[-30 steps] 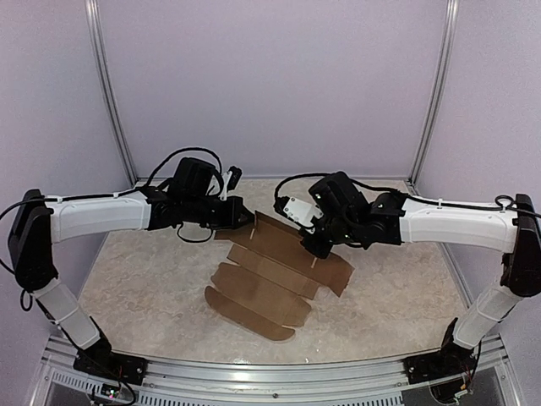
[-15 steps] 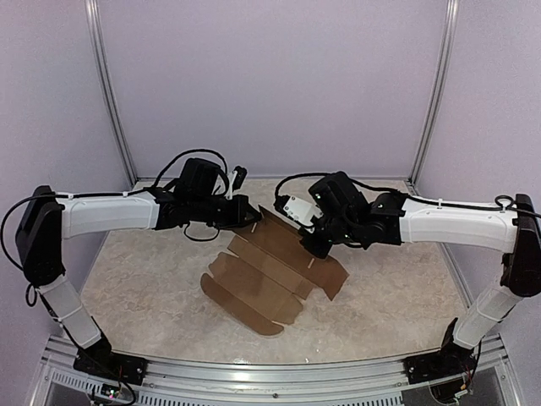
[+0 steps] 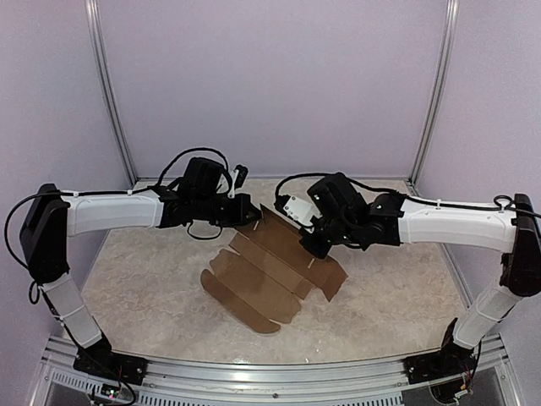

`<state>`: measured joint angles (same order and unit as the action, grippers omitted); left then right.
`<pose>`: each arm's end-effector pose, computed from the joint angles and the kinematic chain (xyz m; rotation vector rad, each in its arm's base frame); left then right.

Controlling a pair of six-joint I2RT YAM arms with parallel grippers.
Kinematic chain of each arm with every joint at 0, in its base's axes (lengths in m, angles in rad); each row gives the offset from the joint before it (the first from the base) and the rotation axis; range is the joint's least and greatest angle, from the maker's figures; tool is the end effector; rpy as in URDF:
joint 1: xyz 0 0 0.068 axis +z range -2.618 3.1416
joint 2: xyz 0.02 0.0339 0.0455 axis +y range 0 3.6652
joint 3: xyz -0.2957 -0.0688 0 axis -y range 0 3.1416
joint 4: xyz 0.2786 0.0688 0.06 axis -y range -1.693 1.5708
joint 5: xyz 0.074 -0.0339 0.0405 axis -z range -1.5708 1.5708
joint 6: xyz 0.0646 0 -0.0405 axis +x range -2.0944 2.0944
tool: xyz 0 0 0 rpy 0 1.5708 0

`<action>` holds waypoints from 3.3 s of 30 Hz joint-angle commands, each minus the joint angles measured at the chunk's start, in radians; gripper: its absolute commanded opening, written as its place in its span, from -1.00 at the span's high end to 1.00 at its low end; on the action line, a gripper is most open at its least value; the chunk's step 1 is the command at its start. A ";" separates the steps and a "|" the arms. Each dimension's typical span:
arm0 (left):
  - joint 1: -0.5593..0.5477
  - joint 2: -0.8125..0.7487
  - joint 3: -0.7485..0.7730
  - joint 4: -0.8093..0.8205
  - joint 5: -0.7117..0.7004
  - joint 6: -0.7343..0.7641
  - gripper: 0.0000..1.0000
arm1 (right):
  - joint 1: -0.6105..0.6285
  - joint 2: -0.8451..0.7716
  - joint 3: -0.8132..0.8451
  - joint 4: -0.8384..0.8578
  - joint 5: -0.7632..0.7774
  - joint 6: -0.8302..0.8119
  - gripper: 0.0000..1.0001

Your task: Fold the paper box

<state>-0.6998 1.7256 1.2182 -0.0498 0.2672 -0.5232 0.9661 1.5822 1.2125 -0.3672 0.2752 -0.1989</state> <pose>0.3363 -0.3054 0.2507 0.3688 2.2459 -0.9731 0.2451 0.3238 0.2730 -1.1331 1.9733 0.0848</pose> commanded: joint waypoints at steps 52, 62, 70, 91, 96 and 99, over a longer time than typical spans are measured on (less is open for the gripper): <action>0.008 0.155 -0.150 -0.102 -0.194 0.088 1.00 | -0.120 0.176 0.085 -0.051 -0.229 0.058 1.00; -0.019 0.098 -0.185 -0.068 -0.127 0.042 1.00 | -0.120 0.183 0.077 -0.039 -0.190 0.064 1.00; -0.051 0.090 -0.173 -0.058 -0.093 0.023 1.00 | -0.121 0.191 0.078 -0.047 -0.163 0.062 1.00; -0.101 0.213 -0.143 -0.073 -0.126 0.054 1.00 | -0.119 0.204 0.053 -0.052 -0.111 0.065 1.00; -0.102 0.208 -0.142 -0.089 -0.147 0.065 1.00 | -0.119 0.201 0.053 -0.056 -0.099 0.067 1.00; -0.100 0.184 -0.139 -0.104 -0.165 0.075 1.00 | -0.120 0.192 0.053 -0.056 -0.098 0.067 1.00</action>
<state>-0.7929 1.9068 1.0679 -0.1059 0.1383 -0.4706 0.8486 1.7699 1.2770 -0.4202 0.1623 -0.1440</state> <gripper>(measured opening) 0.005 0.004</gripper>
